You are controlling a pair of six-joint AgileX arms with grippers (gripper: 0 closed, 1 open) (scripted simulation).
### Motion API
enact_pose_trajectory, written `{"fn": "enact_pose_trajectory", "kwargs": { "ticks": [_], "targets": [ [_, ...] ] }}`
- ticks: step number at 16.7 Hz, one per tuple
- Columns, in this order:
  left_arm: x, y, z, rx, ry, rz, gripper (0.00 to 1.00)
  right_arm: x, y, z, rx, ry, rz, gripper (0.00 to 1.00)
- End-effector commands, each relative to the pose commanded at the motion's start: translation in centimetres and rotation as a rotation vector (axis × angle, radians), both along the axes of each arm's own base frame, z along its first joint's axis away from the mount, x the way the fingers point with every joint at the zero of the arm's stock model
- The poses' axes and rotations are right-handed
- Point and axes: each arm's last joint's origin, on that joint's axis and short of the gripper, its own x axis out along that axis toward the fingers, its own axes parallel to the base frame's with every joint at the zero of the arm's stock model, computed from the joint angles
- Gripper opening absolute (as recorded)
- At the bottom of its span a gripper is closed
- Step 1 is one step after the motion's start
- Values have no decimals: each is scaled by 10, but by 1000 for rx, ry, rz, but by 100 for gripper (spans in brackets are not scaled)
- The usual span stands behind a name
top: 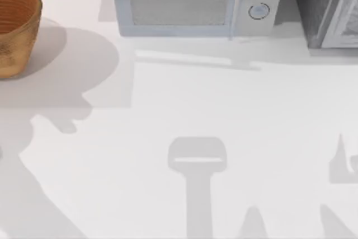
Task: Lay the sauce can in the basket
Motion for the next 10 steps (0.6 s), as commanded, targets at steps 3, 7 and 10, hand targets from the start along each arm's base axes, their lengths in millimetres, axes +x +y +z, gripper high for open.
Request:
{"fn": "enact_pose_trajectory", "kwargs": {
  "ticks": [3,7,10],
  "targets": [
    [5,-6,-4,1,0,-2,0,0,0,0,0,0,0,100],
    [28,-29,-16,2,0,-1,0,0,0,0,0,0,0,100],
    [41,-43,-24,0,0,0,0,0,0,0,0,0,0,100]
  ]
}}
